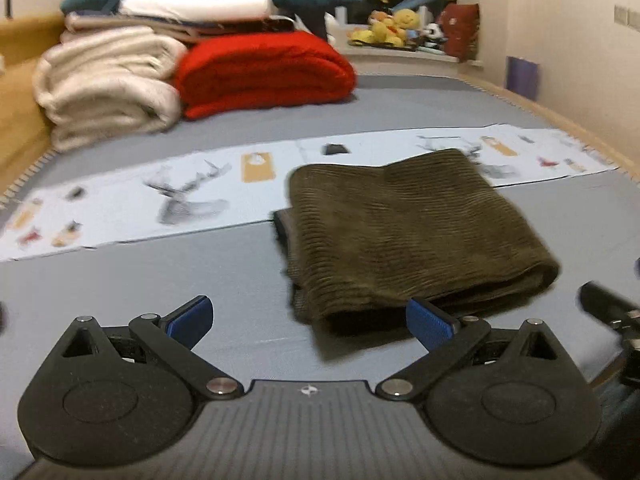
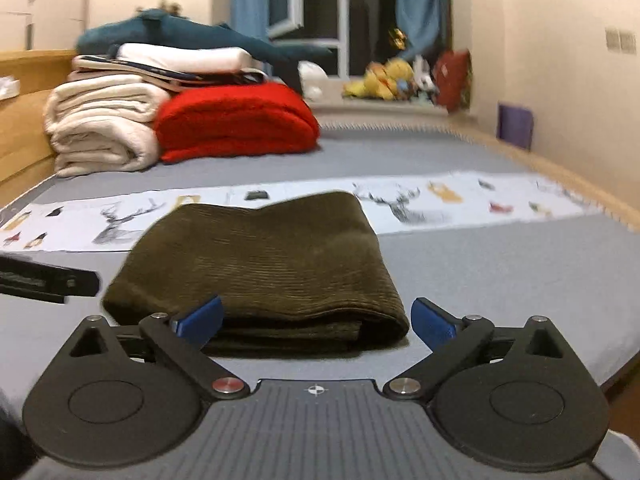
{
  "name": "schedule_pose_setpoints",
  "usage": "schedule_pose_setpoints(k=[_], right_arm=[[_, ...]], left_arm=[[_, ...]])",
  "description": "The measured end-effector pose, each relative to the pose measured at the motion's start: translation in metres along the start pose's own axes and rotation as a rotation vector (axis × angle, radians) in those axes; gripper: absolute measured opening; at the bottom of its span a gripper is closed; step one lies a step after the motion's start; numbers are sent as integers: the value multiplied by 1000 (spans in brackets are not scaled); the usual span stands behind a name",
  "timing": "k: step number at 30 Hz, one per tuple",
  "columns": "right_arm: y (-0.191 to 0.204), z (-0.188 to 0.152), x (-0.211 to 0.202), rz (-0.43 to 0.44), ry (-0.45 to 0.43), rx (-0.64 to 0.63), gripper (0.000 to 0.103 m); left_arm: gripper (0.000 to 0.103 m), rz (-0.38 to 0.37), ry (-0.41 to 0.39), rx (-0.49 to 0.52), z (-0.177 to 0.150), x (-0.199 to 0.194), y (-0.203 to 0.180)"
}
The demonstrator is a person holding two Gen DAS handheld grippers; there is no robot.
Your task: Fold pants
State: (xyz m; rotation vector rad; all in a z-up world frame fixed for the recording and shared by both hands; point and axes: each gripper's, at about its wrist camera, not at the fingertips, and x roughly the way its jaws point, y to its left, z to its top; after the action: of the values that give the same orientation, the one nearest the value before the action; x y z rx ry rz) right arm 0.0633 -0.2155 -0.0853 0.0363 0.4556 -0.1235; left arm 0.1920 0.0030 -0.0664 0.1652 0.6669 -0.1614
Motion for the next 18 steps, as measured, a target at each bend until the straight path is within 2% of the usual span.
schedule_pose_setpoints(k=[2, 4, 6, 12, 18], right_arm=[[8, -4, -9, 1, -25, -54, 102], [7, -6, -10, 11, -2, -62, 102], [1, -9, -10, 36, 27, -23, 102], [-7, -13, -16, 4, 10, 55, 102], [6, -20, -21, -7, -2, -21, 102]], left_arm=[[103, 26, -30, 0, -10, -9, 1], [103, 17, -33, -2, -19, -11, 3], [103, 15, -10, -9, -23, -8, 4], [103, 6, -3, 1, -29, -8, 1], [103, -19, -1, -15, -31, -10, -1]])
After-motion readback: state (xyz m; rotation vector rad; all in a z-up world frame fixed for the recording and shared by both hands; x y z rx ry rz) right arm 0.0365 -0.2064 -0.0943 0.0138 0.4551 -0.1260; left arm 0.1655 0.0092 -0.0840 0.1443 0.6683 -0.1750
